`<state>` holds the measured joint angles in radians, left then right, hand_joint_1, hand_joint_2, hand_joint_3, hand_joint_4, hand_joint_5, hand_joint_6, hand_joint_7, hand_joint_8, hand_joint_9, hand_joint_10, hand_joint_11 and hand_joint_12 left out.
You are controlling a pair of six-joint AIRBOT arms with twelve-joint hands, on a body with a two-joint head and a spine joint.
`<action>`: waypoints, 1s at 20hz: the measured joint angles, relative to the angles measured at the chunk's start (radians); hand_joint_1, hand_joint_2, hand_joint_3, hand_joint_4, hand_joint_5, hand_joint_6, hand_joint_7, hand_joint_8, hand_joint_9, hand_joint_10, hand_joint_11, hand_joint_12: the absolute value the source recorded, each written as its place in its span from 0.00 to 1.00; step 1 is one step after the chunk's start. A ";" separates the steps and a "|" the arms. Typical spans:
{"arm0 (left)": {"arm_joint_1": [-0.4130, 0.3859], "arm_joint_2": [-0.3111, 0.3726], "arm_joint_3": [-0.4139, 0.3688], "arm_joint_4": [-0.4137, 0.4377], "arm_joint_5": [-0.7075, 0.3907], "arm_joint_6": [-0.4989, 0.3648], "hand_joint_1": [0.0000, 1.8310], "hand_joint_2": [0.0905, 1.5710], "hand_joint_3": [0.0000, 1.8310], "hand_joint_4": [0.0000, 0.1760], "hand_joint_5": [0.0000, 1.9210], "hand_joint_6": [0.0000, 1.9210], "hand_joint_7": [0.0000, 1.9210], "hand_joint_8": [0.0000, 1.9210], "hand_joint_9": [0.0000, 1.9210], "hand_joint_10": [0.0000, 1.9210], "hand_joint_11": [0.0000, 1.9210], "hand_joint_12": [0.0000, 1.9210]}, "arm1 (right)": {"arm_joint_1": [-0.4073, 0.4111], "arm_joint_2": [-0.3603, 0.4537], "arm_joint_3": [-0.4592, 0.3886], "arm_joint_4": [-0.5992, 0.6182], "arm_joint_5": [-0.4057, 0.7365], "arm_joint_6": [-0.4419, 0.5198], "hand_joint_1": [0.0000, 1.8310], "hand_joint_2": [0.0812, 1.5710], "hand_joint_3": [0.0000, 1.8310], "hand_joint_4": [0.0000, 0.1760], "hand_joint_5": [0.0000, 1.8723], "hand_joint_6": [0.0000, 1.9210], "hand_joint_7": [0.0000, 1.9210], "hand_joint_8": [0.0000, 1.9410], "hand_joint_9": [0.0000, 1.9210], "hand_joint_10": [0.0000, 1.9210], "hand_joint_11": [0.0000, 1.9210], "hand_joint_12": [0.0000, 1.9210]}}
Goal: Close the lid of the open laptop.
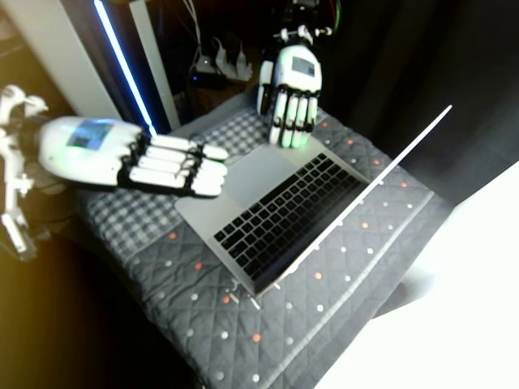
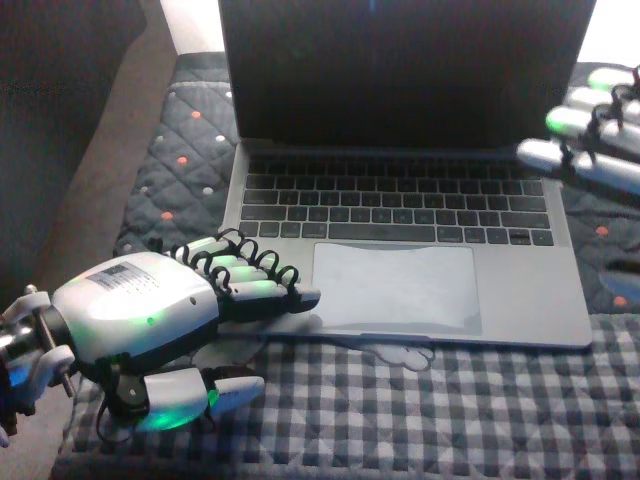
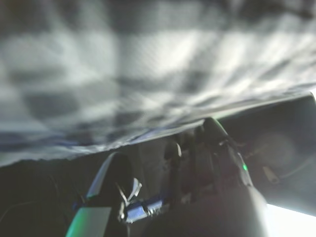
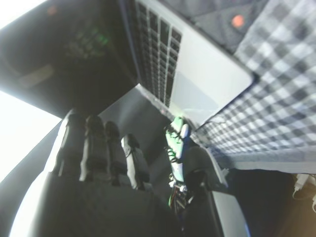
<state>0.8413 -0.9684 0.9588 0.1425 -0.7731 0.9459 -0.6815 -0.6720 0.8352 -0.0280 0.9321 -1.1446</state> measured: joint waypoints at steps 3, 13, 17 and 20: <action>0.000 0.000 0.000 0.000 0.001 0.000 0.21 0.91 0.00 0.23 0.11 0.00 0.11 0.00 0.07 0.02 0.00 0.39 | 0.058 -0.029 0.027 -0.003 0.012 0.000 0.25 0.84 0.00 0.49 0.00 0.00 0.00 0.00 0.00 0.00 0.00 0.00; 0.002 0.000 0.000 -0.006 0.001 0.000 0.17 0.91 0.00 0.18 0.11 0.00 0.12 0.00 0.08 0.01 0.00 0.37 | 0.418 -0.169 0.155 -0.074 -0.184 -0.002 0.26 0.83 0.00 0.86 0.00 0.00 0.00 0.00 0.05 0.03 0.00 0.72; 0.005 -0.002 0.002 -0.007 -0.003 0.000 0.20 0.91 0.00 0.20 0.11 0.00 0.11 0.00 0.08 0.01 0.00 0.37 | 0.565 -0.196 0.187 -0.014 -0.312 -0.132 0.18 0.88 0.00 0.89 0.00 0.00 0.00 0.00 0.00 0.00 0.00 0.04; 0.004 -0.016 0.005 -0.007 -0.008 -0.001 0.23 0.90 0.00 0.11 0.12 0.01 0.12 0.00 0.08 0.01 0.00 0.36 | 0.650 -0.217 0.187 0.065 -0.381 -0.275 0.22 0.91 0.01 0.67 0.00 0.00 0.00 0.00 0.00 0.00 0.00 0.00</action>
<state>0.8455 -0.9844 0.9638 0.1352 -0.7815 0.9451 -0.0319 -0.8890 1.0225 0.0368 0.5507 -1.4200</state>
